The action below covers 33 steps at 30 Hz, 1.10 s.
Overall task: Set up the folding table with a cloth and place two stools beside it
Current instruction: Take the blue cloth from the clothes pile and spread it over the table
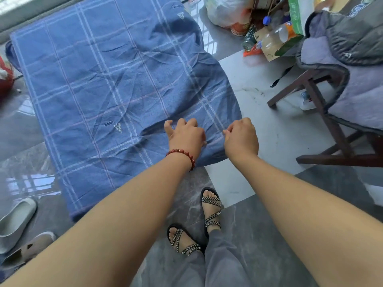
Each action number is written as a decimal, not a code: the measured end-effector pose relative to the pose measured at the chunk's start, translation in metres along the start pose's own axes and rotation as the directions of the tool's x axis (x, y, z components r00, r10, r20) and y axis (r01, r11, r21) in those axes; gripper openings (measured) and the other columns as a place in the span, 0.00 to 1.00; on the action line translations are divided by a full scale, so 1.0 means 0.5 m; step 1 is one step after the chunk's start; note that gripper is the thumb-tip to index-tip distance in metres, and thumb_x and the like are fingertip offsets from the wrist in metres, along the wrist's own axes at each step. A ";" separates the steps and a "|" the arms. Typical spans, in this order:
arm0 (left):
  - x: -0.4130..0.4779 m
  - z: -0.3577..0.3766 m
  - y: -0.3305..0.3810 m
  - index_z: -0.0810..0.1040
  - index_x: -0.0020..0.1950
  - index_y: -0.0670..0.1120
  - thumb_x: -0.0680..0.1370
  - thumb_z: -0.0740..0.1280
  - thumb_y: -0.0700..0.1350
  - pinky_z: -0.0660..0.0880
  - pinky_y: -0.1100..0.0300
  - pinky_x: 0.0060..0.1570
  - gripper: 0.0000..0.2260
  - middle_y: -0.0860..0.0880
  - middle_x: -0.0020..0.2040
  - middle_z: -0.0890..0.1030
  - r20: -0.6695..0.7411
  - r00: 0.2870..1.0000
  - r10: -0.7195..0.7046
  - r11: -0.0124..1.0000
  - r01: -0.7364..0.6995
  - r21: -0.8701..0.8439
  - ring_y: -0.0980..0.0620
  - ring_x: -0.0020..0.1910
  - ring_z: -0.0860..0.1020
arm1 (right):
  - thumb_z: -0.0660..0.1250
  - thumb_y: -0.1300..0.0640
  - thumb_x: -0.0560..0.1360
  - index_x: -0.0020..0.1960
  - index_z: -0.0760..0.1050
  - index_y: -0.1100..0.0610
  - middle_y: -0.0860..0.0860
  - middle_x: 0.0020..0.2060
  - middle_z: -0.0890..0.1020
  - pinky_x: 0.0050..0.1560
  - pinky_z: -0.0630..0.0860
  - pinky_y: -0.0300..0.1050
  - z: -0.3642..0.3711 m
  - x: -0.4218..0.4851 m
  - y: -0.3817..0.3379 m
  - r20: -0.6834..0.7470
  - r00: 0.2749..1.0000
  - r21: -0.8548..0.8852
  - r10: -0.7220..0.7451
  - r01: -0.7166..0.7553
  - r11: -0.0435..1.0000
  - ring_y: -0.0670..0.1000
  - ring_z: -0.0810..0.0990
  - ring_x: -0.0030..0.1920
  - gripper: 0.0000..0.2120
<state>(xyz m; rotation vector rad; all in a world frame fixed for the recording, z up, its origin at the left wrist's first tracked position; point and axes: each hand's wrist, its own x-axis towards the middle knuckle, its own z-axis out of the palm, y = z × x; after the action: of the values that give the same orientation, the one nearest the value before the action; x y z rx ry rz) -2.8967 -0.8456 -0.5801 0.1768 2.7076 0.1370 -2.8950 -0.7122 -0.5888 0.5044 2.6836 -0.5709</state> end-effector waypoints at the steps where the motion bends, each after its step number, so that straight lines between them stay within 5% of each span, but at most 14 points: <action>1: 0.000 0.001 0.001 0.80 0.50 0.55 0.77 0.64 0.53 0.50 0.41 0.65 0.06 0.54 0.54 0.73 0.004 1.000 0.001 1.000 -0.001 -0.005 0.48 0.60 0.67 | 0.62 0.56 0.78 0.54 0.74 0.60 0.57 0.57 0.73 0.60 0.69 0.56 -0.002 0.002 0.005 -0.005 1.000 0.026 0.010 -0.010 1.000 0.58 0.73 0.57 0.08; 8: -0.018 0.002 0.006 0.78 0.49 0.56 0.77 0.63 0.55 0.49 0.41 0.65 0.07 0.56 0.54 0.73 0.004 0.999 0.048 0.995 -0.047 -0.084 0.49 0.61 0.67 | 0.63 0.59 0.78 0.54 0.77 0.63 0.60 0.53 0.80 0.46 0.69 0.44 -0.032 0.028 0.035 0.131 0.987 0.023 0.095 -0.099 0.995 0.61 0.77 0.54 0.09; 18: -0.042 0.001 0.007 0.76 0.49 0.56 0.77 0.62 0.54 0.51 0.40 0.65 0.05 0.54 0.54 0.74 0.180 0.975 0.131 0.987 -0.112 -0.117 0.49 0.60 0.69 | 0.61 0.62 0.71 0.57 0.71 0.67 0.63 0.58 0.75 0.43 0.69 0.45 -0.028 -0.052 0.068 0.197 0.971 0.026 0.133 -0.140 0.990 0.63 0.76 0.54 0.15; 23: -0.044 0.003 -0.006 0.74 0.52 0.58 0.76 0.63 0.56 0.51 0.41 0.64 0.06 0.54 0.56 0.73 0.118 0.988 0.096 0.984 -0.076 -0.161 0.51 0.60 0.70 | 0.61 0.60 0.72 0.50 0.72 0.60 0.57 0.53 0.75 0.47 0.68 0.44 -0.035 -0.053 0.046 0.028 1.000 0.189 0.004 -0.009 0.982 0.57 0.74 0.50 0.07; 29: -0.061 0.004 -0.046 0.66 0.68 0.55 0.76 0.64 0.53 0.56 0.43 0.65 0.20 0.52 0.70 0.63 0.027 1.000 -0.014 0.991 0.017 -0.132 0.50 0.69 0.62 | 0.61 0.59 0.75 0.52 0.72 0.59 0.56 0.53 0.75 0.53 0.73 0.52 -0.024 -0.057 -0.031 0.084 0.984 0.196 -0.157 0.138 0.971 0.56 0.75 0.51 0.07; 33: -0.073 0.001 -0.106 0.53 0.75 0.55 0.78 0.60 0.55 0.55 0.40 0.67 0.28 0.51 0.77 0.48 0.105 0.986 -0.132 0.984 0.142 -0.103 0.47 0.75 0.49 | 0.61 0.60 0.76 0.52 0.73 0.61 0.57 0.54 0.75 0.53 0.68 0.47 -0.002 -0.061 -0.089 0.117 0.955 0.150 -0.274 0.256 0.955 0.56 0.74 0.54 0.07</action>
<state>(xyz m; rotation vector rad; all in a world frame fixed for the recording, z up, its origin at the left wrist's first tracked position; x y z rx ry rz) -2.8692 -0.9029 -0.5722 -0.0352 2.5959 0.2298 -2.8868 -0.7580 -0.5613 0.1293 2.6098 -0.8323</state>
